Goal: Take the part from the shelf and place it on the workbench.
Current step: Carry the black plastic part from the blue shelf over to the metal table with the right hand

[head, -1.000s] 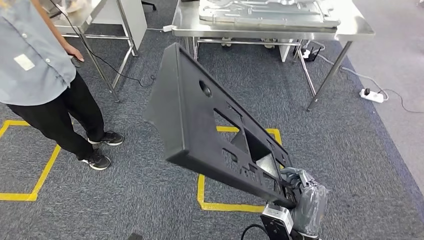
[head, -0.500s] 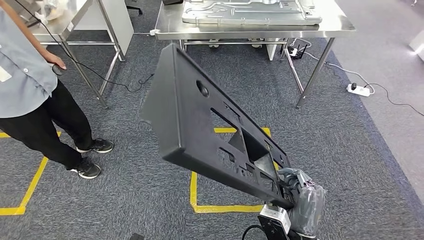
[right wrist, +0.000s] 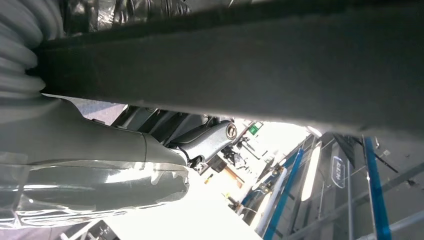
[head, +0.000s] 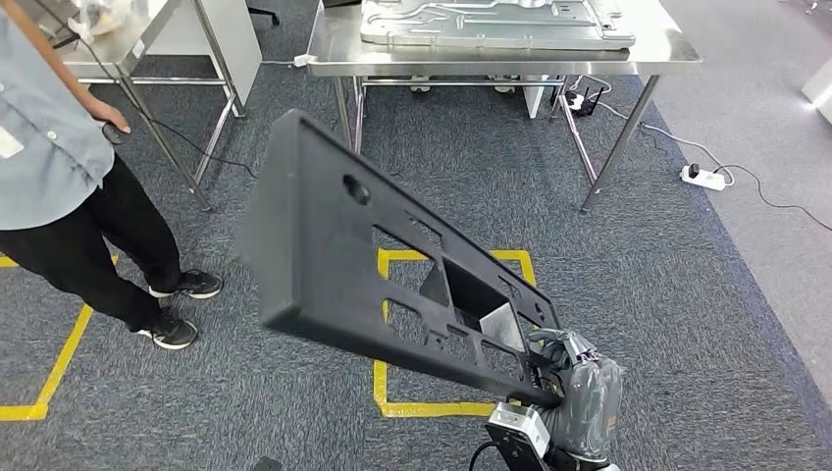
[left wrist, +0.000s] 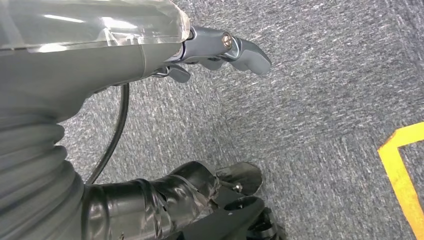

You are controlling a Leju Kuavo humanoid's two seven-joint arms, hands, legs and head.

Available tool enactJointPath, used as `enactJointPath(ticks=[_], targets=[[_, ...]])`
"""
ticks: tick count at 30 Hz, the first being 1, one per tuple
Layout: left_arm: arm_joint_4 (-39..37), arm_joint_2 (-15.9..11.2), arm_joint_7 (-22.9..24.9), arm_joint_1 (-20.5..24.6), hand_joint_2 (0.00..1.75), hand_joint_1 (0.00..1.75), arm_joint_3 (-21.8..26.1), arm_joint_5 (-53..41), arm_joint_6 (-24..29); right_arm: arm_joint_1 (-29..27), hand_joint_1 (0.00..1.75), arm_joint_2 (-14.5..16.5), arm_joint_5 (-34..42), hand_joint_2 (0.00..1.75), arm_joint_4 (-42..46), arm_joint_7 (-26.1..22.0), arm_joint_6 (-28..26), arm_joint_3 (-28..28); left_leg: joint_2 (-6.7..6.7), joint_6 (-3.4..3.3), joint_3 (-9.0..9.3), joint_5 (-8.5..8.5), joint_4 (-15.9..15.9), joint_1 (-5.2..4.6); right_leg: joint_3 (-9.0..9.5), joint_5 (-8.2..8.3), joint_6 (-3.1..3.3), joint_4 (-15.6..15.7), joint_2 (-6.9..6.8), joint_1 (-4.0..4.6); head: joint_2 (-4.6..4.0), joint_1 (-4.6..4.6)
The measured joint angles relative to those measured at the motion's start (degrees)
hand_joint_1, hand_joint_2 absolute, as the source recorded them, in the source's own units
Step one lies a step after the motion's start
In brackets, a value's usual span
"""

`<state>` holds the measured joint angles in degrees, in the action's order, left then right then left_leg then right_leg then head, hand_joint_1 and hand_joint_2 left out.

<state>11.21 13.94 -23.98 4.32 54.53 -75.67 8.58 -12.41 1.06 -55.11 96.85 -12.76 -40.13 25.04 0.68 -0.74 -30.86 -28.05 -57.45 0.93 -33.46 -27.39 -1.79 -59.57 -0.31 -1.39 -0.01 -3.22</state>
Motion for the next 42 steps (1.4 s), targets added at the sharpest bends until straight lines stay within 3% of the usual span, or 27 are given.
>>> enactJointPath(ticks=[3, 5, 8, 9, 10, 11, 13, 15, 17, 20, 21, 23, 25, 26, 27, 29, 30, 35, 37, 39, 40, 41, 42], targets=[[0.00, -0.02, -0.09, 0.03, 1.75, 0.00, 0.00, 0.01, -0.21, 0.14, 1.71, -0.13, 0.33, 1.75, -0.02, 0.06, 0.00, 0.20, 0.08, 1.01, 0.04, -0.28, 0.00, -0.02, 0.13, -0.18, 1.23, 0.74, 0.23, 0.28, 0.01, 0.05], [0.00, -0.03, -0.15, 0.06, 1.75, 0.00, 0.00, 0.02, -0.40, 0.29, 1.71, -0.16, 0.70, 1.75, 0.01, 0.05, -0.01, 0.30, 0.00, 1.53, -0.70, -1.74, -1.95, 0.17, 0.43, -0.11, 2.14, 1.11, 0.29, 0.16, 0.01, 0.07], [0.00, -0.09, -0.18, 0.00, 1.75, 0.00, 0.00, 0.01, -0.51, 0.50, 1.71, -0.17, 1.26, 1.75, 0.02, -0.24, 0.00, 0.46, -0.14, 1.72, -5.79, -6.66, -12.34, 0.23, 0.63, -0.22, 2.98, 1.21, 0.33, 0.37, 0.01, 0.10], [0.00, -0.11, -0.18, -0.08, 1.75, 0.00, 0.00, 0.01, -0.52, 0.50, 1.71, -0.17, 1.37, 1.75, 0.00, -0.36, 0.00, 0.49, -0.14, 1.70, -7.51, -7.46, -15.46, 0.23, 0.66, -0.30, 3.12, 1.15, 0.40, 0.52, 0.01, 0.10], [0.00, -0.13, -0.17, -0.15, 1.75, 0.00, 0.00, 0.01, -0.52, 0.50, 1.71, -0.17, 1.43, 1.75, -0.02, -0.47, 0.00, 0.49, -0.15, 1.60, -8.35, -7.09, -16.62, 0.23, 0.73, -0.42, 3.20, 1.09, 0.52, 0.67, 0.01, 0.10], [0.00, -0.14, -0.17, -0.19, 1.75, 0.00, 0.00, 0.00, -0.52, 0.49, 1.71, -0.17, 1.45, 1.75, -0.03, -0.55, 0.00, 0.49, -0.15, 1.45, -8.35, -5.93, -16.08, 0.21, 0.83, -0.54, 3.25, 1.02, 0.64, 0.77, 0.01, 0.10], [0.00, -0.26, -0.17, -0.20, 1.75, 0.00, 0.00, 0.01, -0.52, 0.50, 1.71, -0.17, 1.49, 1.75, -0.05, -0.72, 0.00, 0.49, -0.23, 0.70, -5.30, -1.62, -8.81, 0.01, 1.28, -0.87, 3.16, 0.96, 0.89, 0.95, -0.01, 0.09], [0.00, -0.45, -0.17, -0.12, 1.75, 0.00, -0.01, 0.02, -0.53, 0.54, 1.71, -0.17, 1.57, 1.75, -0.05, -0.98, 0.00, 0.50, -0.31, -0.01, -2.39, 0.64, -2.27, -0.36, 1.48, -1.16, 2.74, 0.84, 1.03, 1.14, -0.01, 0.08], [0.00, -0.54, -0.17, -0.10, 1.75, 0.00, -0.02, 0.02, -0.55, 0.55, 1.71, -0.16, 1.66, 1.75, -0.05, -1.30, 0.00, 0.52, -0.34, -0.28, -1.81, 0.49, -0.91, -0.67, 1.42, -1.24, 2.09, 0.90, 1.06, 1.11, -0.01, 0.08], [0.00, -0.52, -0.18, -0.21, 1.75, 0.00, -0.02, 0.02, -0.55, 0.56, 1.71, -0.17, 1.84, 1.75, 0.02, -1.60, -0.02, 0.54, -0.32, -0.89, -1.12, 0.90, 0.08, -0.25, 1.11, -2.06, 1.15, -0.11, 0.89, 1.06, -0.01, 0.07], [0.00, -0.51, -0.19, -0.17, 1.75, 0.00, -0.02, 0.01, -0.54, 0.59, 1.71, -0.18, 1.93, 1.75, 0.04, -1.68, -0.02, 0.54, -0.29, -1.14, -0.82, 0.99, 0.45, -0.05, 0.10, -3.23, 0.89, -2.25, 0.80, 1.03, -0.01, 0.05], [0.00, -0.50, -0.19, -0.11, 1.75, 0.00, -0.02, 0.01, -0.55, 0.57, 1.71, -0.19, 2.09, 1.75, 0.04, -1.81, -0.02, 0.54, -0.21, -1.47, -0.53, 0.79, 0.58, -0.04, -3.92, -6.57, 0.46, -9.73, 0.69, 0.77, -0.01, 0.04], [0.00, -0.50, -0.19, -0.15, 1.75, 0.00, -0.02, 0.01, -0.56, 0.47, 1.71, -0.20, 2.18, 1.75, -0.02, -1.84, -0.02, 0.52, -0.17, -1.50, -0.30, 0.41, 0.52, -0.04, -7.30, -7.65, 0.12, -15.05, 0.65, 0.52, -0.01, 0.05], [0.00, -0.50, -0.19, -0.19, 1.75, 0.00, -0.02, 0.00, -0.57, 0.46, 1.71, -0.20, 2.21, 1.75, -0.06, -1.86, -0.02, 0.52, -0.18, -1.38, -0.05, 0.17, 0.47, -0.02, -7.36, -6.34, 0.02, -14.42, 0.62, 0.37, -0.01, 0.04], [0.00, -0.49, -0.19, -0.21, 1.75, 0.00, -0.02, 0.00, -0.58, 0.47, 1.71, -0.21, 2.25, 1.75, -0.09, -1.90, -0.02, 0.52, -0.20, -1.22, 0.31, -0.14, 0.41, 0.03, -6.36, -4.14, -0.05, -11.77, 0.55, 0.22, 0.00, 0.05], [0.00, -0.48, -0.19, -0.21, 1.75, 0.00, -0.02, 0.00, -0.59, 0.52, 1.71, -0.21, 2.35, 1.75, -0.14, -2.02, -0.02, 0.52, -0.24, -0.68, 1.05, -0.93, 0.20, -0.01, -2.89, -0.13, -0.02, -4.03, 0.27, 0.09, -0.01, 0.03], [0.00, -0.49, -0.19, -0.17, 1.75, 0.00, -0.02, 0.00, -0.59, 0.57, 1.71, -0.21, 2.40, 1.75, -0.16, -2.11, -0.01, 0.52, -0.25, -0.35, 1.20, -1.27, 0.08, -0.09, -1.61, 0.59, 0.21, -1.46, 0.18, 0.19, 0.00, 0.05], [0.00, -0.52, -0.21, 0.02, 1.75, 0.00, -0.02, -0.04, -0.55, 0.53, 1.71, -0.24, 2.51, 1.75, -0.28, -2.42, -0.01, 0.54, -0.10, 1.10, 1.40, -2.55, -0.75, -0.11, -0.23, -0.24, 1.99, 0.43, 0.40, 0.35, 0.01, 0.09], [0.00, -0.52, -0.21, 0.05, 1.75, 0.00, -0.02, -0.07, -0.54, 0.57, 1.71, -0.23, 2.50, 1.75, -0.27, -2.45, -0.01, 0.54, -0.16, 1.49, -0.87, -4.84, -5.67, 0.02, 0.46, -0.57, 2.76, 0.69, 0.32, 0.27, 0.00, 0.10], [0.00, -0.52, -0.21, -0.08, 1.75, 0.00, -0.02, -0.07, -0.54, 0.57, 1.71, -0.23, 2.50, 1.75, -0.27, -2.46, -0.01, 0.55, -0.18, 1.65, -5.60, -7.46, -13.78, 0.03, 0.96, -1.07, 3.27, 0.69, 0.32, 0.45, 0.00, 0.11], [0.00, -0.52, -0.20, -0.20, 1.75, 0.00, -0.02, -0.07, -0.54, 0.54, 1.71, -0.23, 2.50, 1.75, -0.28, -2.47, 0.00, 0.55, -0.18, 1.63, -7.50, -7.64, -16.41, 0.03, 1.26, -1.33, 3.37, 0.68, 0.42, 0.57, 0.00, 0.12], [0.00, -0.53, -0.20, -0.31, 1.75, 0.00, -0.02, -0.08, -0.54, 0.52, 1.71, -0.23, 2.50, 1.75, -0.28, -2.47, 0.00, 0.55, -0.19, 1.53, -8.60, -6.71, -17.18, 0.01, 1.65, -1.64, 3.42, 0.68, 0.57, 0.67, 0.00, 0.12], [0.00, -0.54, -0.19, -0.39, 1.75, 0.00, -0.02, -0.08, -0.54, 0.51, 1.71, -0.23, 2.50, 1.75, -0.29, -2.47, 0.00, 0.55, -0.20, 1.30, -8.38, -4.52, -15.31, -0.03, 2.15, -1.97, 3.38, 0.68, 0.73, 0.76, 0.00, 0.12]])
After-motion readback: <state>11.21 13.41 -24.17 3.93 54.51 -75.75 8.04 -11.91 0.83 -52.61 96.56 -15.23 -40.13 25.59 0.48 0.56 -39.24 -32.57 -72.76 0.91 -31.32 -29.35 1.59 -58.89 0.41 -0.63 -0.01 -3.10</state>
